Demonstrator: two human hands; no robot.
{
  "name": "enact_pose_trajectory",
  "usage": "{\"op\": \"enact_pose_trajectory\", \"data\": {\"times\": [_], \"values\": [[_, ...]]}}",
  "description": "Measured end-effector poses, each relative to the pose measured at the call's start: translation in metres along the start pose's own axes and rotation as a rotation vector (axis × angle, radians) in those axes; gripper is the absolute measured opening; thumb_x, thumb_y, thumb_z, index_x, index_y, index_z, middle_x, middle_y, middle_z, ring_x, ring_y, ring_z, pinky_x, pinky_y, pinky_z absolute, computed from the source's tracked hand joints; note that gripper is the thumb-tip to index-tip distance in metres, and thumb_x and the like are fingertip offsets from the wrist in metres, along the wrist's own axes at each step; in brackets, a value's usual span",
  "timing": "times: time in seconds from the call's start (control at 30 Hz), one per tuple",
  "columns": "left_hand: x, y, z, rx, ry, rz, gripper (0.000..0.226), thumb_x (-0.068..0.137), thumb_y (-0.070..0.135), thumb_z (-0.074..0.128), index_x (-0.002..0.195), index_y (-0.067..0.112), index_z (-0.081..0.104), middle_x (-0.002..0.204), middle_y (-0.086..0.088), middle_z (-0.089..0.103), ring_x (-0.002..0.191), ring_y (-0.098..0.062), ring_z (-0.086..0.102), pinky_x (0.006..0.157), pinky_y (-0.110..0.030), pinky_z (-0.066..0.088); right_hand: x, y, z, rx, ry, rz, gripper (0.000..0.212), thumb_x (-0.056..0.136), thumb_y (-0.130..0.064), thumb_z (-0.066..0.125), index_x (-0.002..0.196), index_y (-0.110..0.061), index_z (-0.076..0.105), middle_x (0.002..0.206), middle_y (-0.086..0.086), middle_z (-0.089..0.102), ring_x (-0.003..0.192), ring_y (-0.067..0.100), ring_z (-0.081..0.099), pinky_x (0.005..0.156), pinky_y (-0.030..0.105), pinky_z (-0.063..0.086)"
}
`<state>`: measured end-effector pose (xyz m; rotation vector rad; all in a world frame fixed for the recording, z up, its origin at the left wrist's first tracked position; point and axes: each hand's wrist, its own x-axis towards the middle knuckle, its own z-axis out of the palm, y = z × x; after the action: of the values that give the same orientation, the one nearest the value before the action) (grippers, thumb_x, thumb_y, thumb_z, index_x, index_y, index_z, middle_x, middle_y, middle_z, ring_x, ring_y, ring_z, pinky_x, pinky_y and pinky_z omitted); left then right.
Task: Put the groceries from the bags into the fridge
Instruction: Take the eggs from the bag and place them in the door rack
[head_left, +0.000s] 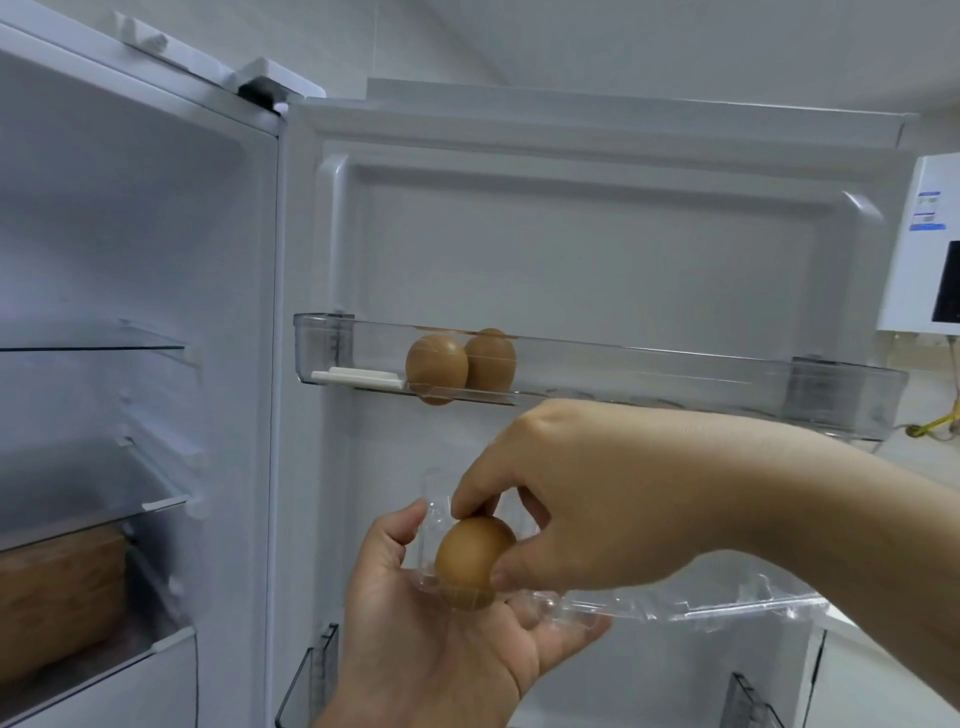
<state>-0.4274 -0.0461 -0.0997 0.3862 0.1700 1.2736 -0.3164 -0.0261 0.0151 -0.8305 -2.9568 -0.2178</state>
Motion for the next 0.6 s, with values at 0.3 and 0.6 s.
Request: {"op": "enact_pose_trajectory", "data": {"times": [0.3,0.6], "values": [[-0.0004,-0.0016,-0.0031,0.035,-0.013,0.020,0.055,0.080,0.047,0.043,0.076,0.004,0.077,0.112,-0.029,0.066,0.114,-0.053,0.054,0.098,-0.073,0.030,0.0029,-0.0026,0.0021,-0.063,-0.068,-0.003,0.039,0.084,-0.049,0.068,0.118,-0.029,0.064,0.109,-0.011,0.067,0.090,0.005,0.062,0.083,0.030,0.055],[0.0000,-0.0001,0.0019,0.003,0.047,0.089,0.049,0.078,0.043,0.047,0.106,0.008,0.068,0.117,-0.030,0.064,0.116,-0.054,0.053,0.097,-0.076,0.028,-0.0040,-0.0020,-0.0048,0.133,0.063,0.050,0.030,0.079,-0.033,0.071,0.108,-0.033,0.067,0.069,-0.033,0.061,0.067,-0.014,0.057,0.054,0.005,0.043]]}}
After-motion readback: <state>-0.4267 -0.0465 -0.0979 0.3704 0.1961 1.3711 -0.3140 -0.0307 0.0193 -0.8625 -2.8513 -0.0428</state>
